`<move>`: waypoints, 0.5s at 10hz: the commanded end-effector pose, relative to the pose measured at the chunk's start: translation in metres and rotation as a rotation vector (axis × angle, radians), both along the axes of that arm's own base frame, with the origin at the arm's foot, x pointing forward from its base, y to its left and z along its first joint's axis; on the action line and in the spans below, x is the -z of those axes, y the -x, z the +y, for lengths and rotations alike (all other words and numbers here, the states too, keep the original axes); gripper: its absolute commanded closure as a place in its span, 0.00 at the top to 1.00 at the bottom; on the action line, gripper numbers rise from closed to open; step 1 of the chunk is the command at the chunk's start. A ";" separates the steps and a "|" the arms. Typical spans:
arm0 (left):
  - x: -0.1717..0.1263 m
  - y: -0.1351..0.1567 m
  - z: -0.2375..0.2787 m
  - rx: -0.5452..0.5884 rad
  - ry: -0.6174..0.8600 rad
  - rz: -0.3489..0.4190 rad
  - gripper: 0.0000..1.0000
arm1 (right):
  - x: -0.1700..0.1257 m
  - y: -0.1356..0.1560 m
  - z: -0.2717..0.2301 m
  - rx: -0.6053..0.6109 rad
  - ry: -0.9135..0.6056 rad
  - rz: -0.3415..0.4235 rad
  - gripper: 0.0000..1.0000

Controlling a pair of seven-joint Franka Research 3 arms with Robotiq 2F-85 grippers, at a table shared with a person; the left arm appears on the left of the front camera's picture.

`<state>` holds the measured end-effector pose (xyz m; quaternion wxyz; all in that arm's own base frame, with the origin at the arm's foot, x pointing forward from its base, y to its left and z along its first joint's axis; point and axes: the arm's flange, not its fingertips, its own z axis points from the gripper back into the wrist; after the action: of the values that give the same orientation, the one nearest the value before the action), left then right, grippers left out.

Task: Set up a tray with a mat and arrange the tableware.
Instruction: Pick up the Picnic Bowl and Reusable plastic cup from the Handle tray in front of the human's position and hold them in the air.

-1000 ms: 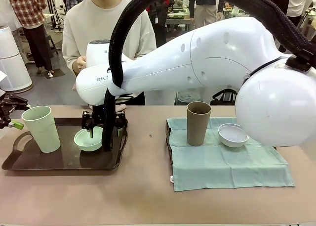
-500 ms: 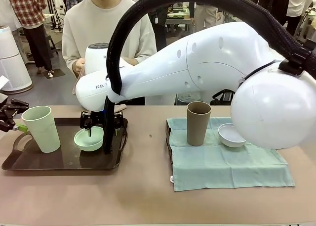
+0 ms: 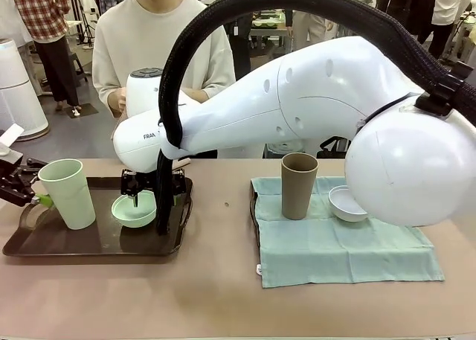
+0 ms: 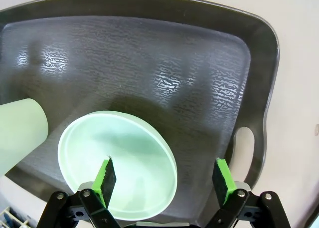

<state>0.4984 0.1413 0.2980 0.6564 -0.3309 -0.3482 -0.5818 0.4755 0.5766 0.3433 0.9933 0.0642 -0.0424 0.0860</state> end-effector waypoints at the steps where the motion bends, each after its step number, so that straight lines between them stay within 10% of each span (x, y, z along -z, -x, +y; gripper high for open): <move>1: 0.006 -0.001 -0.008 -0.041 0.004 0.010 1.00 | 0.003 -0.001 0.005 0.034 0.015 -0.041 1.00; 5: 0.012 -0.001 -0.018 -0.036 -0.005 0.020 1.00 | 0.004 -0.002 0.003 0.028 0.014 -0.035 1.00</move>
<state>0.4983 0.1310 0.2866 0.6615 -0.3355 -0.3404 -0.5779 0.4760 0.5763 0.3410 0.9935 0.0632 -0.0415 0.0853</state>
